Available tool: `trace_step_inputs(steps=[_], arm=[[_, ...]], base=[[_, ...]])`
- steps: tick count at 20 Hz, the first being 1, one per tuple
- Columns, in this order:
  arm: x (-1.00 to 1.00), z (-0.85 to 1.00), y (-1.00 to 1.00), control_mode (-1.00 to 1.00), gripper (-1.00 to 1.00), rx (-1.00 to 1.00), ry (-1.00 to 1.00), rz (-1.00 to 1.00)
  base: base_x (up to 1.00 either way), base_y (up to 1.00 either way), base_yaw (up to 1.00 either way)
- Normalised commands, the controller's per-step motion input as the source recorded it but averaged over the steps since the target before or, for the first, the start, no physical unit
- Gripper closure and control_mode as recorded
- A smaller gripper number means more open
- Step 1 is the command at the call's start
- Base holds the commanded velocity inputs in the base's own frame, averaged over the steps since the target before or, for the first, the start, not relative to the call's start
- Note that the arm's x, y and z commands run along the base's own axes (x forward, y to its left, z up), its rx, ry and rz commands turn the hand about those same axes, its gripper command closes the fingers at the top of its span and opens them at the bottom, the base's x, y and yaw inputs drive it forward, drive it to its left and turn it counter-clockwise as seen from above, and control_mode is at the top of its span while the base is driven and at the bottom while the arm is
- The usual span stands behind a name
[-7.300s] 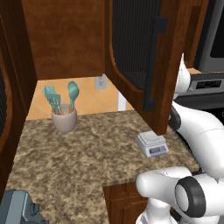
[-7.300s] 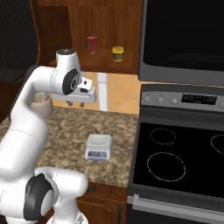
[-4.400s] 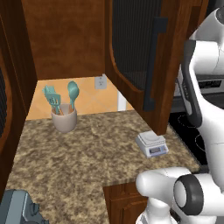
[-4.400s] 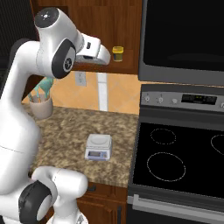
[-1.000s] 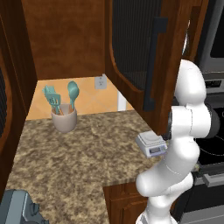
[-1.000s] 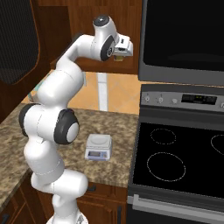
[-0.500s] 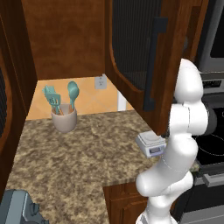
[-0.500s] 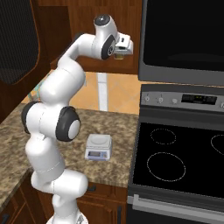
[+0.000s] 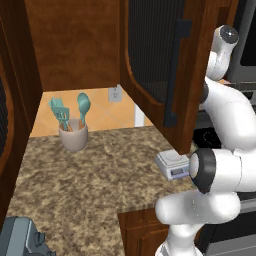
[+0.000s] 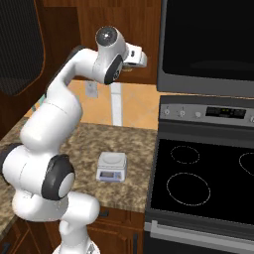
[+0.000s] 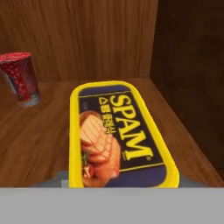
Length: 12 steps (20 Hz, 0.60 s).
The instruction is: Pick the canned food and place it on the digital scale for weighing, and close the cabinet.
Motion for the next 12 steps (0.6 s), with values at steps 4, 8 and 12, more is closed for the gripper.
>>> trace_step_inputs(steps=[4, 8, 12], arm=[[-1.0, 0.0, 0.42, -1.0, 1.0, 0.01, -0.07, 0.0], [-1.0, 0.3, 0.13, -1.0, 1.0, 0.0, 0.07, 0.0], [-1.0, 0.12, 0.0, -1.0, 1.0, 0.0, 0.06, 0.0]], base=[[0.0, 0.0, 0.0], [0.0, 0.0, 0.0], [0.0, 0.0, 0.0]])
